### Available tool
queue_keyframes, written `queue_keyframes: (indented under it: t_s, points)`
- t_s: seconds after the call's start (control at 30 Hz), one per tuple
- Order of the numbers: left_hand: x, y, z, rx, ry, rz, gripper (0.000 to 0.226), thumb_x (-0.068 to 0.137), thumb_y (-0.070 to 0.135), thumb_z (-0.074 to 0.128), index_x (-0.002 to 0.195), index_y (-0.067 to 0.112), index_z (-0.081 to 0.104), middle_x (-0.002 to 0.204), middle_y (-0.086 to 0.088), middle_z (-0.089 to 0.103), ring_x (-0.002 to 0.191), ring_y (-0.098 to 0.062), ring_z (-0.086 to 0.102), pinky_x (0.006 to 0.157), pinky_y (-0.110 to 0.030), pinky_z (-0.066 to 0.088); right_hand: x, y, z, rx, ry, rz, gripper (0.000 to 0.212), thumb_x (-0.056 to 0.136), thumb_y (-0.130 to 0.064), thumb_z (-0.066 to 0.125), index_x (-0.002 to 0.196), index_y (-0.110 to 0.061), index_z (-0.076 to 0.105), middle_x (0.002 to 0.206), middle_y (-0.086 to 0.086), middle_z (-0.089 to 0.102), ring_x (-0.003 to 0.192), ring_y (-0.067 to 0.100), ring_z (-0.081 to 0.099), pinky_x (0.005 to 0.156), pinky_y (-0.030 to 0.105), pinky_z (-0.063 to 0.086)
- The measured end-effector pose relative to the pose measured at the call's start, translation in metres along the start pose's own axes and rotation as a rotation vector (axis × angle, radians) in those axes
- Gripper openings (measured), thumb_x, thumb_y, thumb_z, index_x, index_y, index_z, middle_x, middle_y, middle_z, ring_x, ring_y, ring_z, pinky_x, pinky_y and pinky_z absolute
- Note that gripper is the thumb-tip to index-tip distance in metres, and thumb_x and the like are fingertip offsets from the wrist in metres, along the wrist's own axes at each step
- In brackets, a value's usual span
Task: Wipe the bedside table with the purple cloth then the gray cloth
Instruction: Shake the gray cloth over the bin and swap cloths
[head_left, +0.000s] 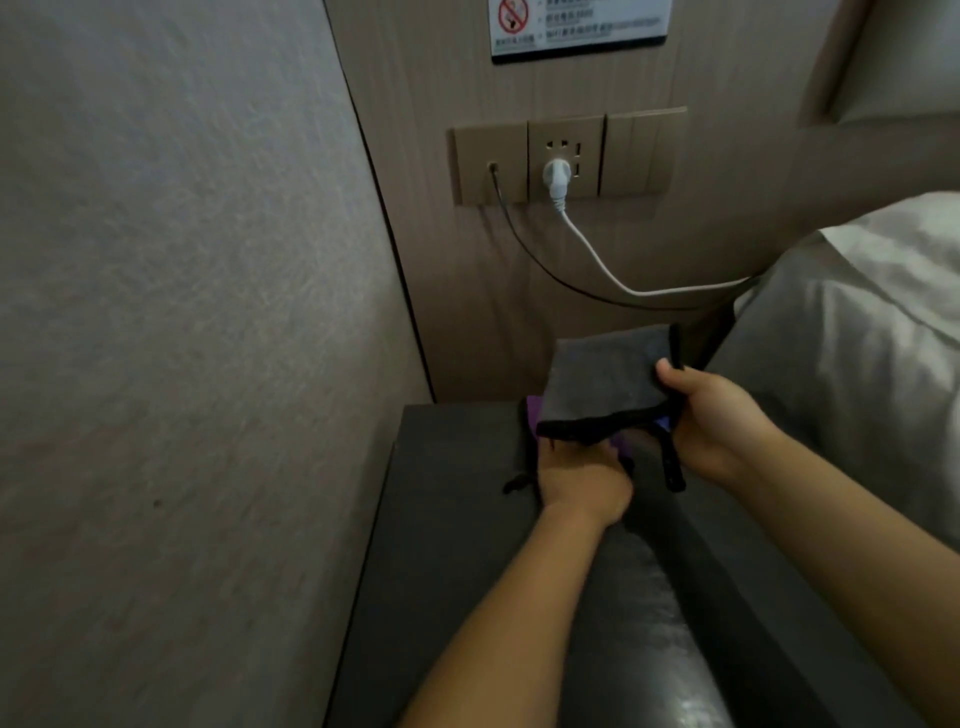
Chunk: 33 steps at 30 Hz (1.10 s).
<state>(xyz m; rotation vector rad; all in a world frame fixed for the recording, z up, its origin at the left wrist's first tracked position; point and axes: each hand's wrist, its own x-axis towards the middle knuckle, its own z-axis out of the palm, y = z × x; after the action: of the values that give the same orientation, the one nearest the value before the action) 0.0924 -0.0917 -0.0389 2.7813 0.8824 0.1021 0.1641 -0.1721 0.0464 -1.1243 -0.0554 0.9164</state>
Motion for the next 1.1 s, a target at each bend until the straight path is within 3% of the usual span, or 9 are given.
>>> queue_keyframes:
  t_s: [0.07, 0.2, 0.3, 0.37, 0.43, 0.5, 0.67, 0.83, 1.1]
  points:
    - [0.003, 0.005, -0.004, -0.12, -0.031, -0.102, 0.056, 0.098, 0.028, 0.033, 0.15, 0.011, 0.023, 0.156, -0.013, 0.026, 0.145, -0.029, 0.019, 0.12, -0.039, 0.007, 0.003, -0.006, 0.007, 0.045, -0.019, 0.002, 0.03, 0.097, -0.019, 0.043, 0.122, -0.01, 0.056, 0.095, 0.007, 0.074, 0.078, 0.021, 0.073, 0.062, 0.033, 0.058]
    - [-0.002, -0.037, -0.053, -1.507, -0.023, -0.461, 0.026, 0.095, 0.005, 0.042, 0.109, -0.002, 0.062, 0.117, -0.023, 0.063, 0.111, -0.033, 0.06, 0.093, -0.034, 0.045, 0.013, -0.011, 0.032, 0.082, -0.05, 0.022, 0.029, 0.095, -0.018, 0.046, 0.12, -0.008, 0.057, 0.076, 0.008, 0.077, 0.066, 0.021, 0.075, 0.05, 0.031, 0.059]
    - [-0.005, -0.098, -0.091, -2.124, -0.014, -0.57, 0.04, 0.098, 0.033, 0.036, 0.092, 0.003, 0.062, 0.087, -0.017, 0.066, 0.086, -0.029, 0.061, 0.076, -0.038, 0.05, 0.023, 0.002, 0.064, 0.054, -0.071, 0.076, 0.023, 0.096, -0.016, 0.045, 0.114, -0.006, 0.057, 0.078, 0.012, 0.074, 0.058, 0.021, 0.073, 0.046, 0.031, 0.058]
    - [-0.005, -0.127, -0.11, -2.03, 0.011, -0.517, 0.036, 0.098, 0.034, 0.042, 0.094, 0.005, 0.063, 0.081, -0.01, 0.07, 0.083, -0.022, 0.062, 0.073, -0.034, 0.051, 0.032, 0.02, 0.086, -0.045, -0.087, 0.081, 0.017, 0.097, -0.011, 0.043, 0.101, -0.006, 0.058, 0.084, 0.01, 0.067, 0.06, 0.021, 0.07, 0.047, 0.029, 0.058]
    - [-0.001, -0.143, -0.112, -1.676, 0.106, -0.567, 0.014, 0.096, 0.009, 0.05, 0.099, 0.005, 0.063, 0.084, -0.006, 0.067, 0.076, -0.016, 0.059, 0.069, -0.03, 0.05, 0.044, 0.04, 0.101, -0.262, -0.074, 0.046, 0.015, 0.096, -0.008, 0.047, 0.101, -0.003, 0.06, 0.09, 0.01, 0.063, 0.076, 0.024, 0.065, 0.056, 0.031, 0.059]
    - [0.0, -0.155, -0.096, -1.257, 0.128, -0.621, 0.025, 0.092, -0.001, 0.052, 0.116, -0.001, 0.06, 0.1, -0.014, 0.066, 0.078, -0.021, 0.061, 0.069, -0.035, 0.053, 0.052, 0.053, 0.097, -0.663, 0.011, -0.098, 0.025, 0.093, -0.012, 0.054, 0.116, -0.003, 0.059, 0.104, 0.013, 0.065, 0.094, 0.028, 0.064, 0.076, 0.037, 0.059]
    - [-0.018, -0.156, -0.065, -0.243, 0.204, -0.278, 0.047, 0.091, 0.018, 0.054, 0.137, 0.009, 0.047, 0.139, -0.012, 0.05, 0.127, -0.029, 0.047, 0.105, -0.037, 0.041, 0.04, 0.05, 0.028, -1.615, 0.107, -0.438, 0.045, 0.095, -0.02, 0.048, 0.139, -0.015, 0.044, 0.146, 0.007, 0.045, 0.13, 0.023, 0.047, 0.108, 0.034, 0.037]
    - [-0.002, -0.134, -0.048, 0.051, -0.108, 0.01, 0.056, 0.101, 0.033, 0.029, 0.153, 0.023, 0.012, 0.162, -0.001, 0.004, 0.15, -0.024, 0.001, 0.12, -0.044, 0.003, 0.051, 0.067, 0.003, -1.845, -0.047, -0.339, 0.05, 0.1, -0.022, 0.036, 0.147, -0.01, 0.026, 0.159, 0.008, 0.019, 0.147, 0.023, 0.016, 0.119, 0.034, 0.018]
    - [-0.004, -0.134, -0.037, 0.102, -0.149, -0.021, 0.055, 0.102, 0.036, 0.022, 0.153, 0.029, 0.004, 0.162, 0.0, -0.006, 0.149, -0.024, -0.007, 0.119, -0.045, -0.002, 0.066, 0.085, 0.026, -1.916, 0.04, -0.361, 0.051, 0.101, -0.021, 0.028, 0.149, -0.007, 0.018, 0.159, 0.012, 0.014, 0.147, 0.028, 0.012, 0.12, 0.04, 0.013]
